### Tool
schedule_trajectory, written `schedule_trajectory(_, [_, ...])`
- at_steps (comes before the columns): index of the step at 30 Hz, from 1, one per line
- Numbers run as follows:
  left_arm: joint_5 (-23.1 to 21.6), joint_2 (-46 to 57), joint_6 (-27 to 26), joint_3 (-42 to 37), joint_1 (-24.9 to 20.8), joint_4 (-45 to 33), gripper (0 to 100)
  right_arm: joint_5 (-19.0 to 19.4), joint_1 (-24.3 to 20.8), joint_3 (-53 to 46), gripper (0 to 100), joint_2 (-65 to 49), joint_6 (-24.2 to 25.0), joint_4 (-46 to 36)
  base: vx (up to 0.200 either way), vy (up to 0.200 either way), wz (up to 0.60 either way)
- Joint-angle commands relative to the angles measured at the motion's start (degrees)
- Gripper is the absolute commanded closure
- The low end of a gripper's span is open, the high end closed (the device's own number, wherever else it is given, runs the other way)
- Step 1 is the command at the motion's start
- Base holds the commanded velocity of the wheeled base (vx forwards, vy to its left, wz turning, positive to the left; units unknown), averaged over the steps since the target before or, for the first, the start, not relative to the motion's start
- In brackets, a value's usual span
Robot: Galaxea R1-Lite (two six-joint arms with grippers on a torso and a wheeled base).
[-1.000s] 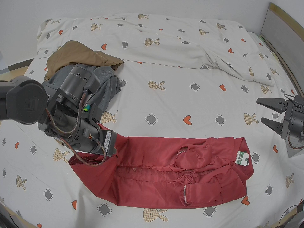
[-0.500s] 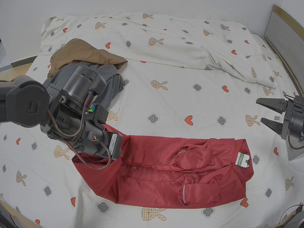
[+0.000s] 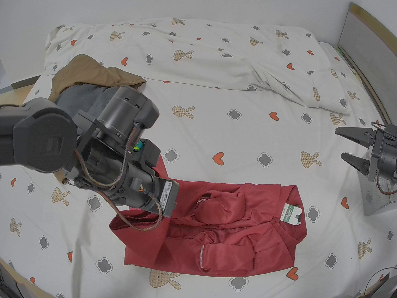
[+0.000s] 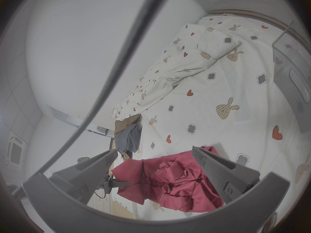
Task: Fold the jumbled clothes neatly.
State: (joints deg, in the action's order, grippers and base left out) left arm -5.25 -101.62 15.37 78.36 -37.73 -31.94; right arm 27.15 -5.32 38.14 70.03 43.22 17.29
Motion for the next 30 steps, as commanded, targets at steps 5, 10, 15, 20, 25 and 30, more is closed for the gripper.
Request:
schedule_trajectory(5, [0.51,-3.58,0.1,4.08,-3.93,0.04,100,0.01,0.04,0.0,0,-0.16,0.03,-0.06,0.0,0.0,0.0])
schedule_trajectory(10, [0.68,-6.05,0.54,7.6,-7.45,-0.4,100,0.01,-0.05,-0.09,0,-0.16,0.03,0.03,0.0,0.0,0.0])
schedule_trajectory(15, [0.68,-9.47,0.62,10.85,-9.2,-0.67,100,0.01,-0.05,-0.09,0,-0.16,-0.06,0.03,0.0,0.0,0.0])
schedule_trajectory(20, [0.68,-14.66,0.62,15.24,-11.49,-0.93,100,0.01,-0.05,0.0,0,-0.16,-0.06,0.03,0.0,0.0,0.0])
schedule_trajectory(25, [0.68,-18.35,0.62,19.11,-13.25,-1.2,100,0.01,-0.05,0.0,0,-0.16,0.03,0.03,0.0,0.0,0.0])
schedule_trajectory(30, [0.68,-21.87,0.62,24.12,-14.74,-3.48,100,-0.08,-0.05,0.0,0,-0.16,-0.06,0.03,0.0,0.0,0.0])
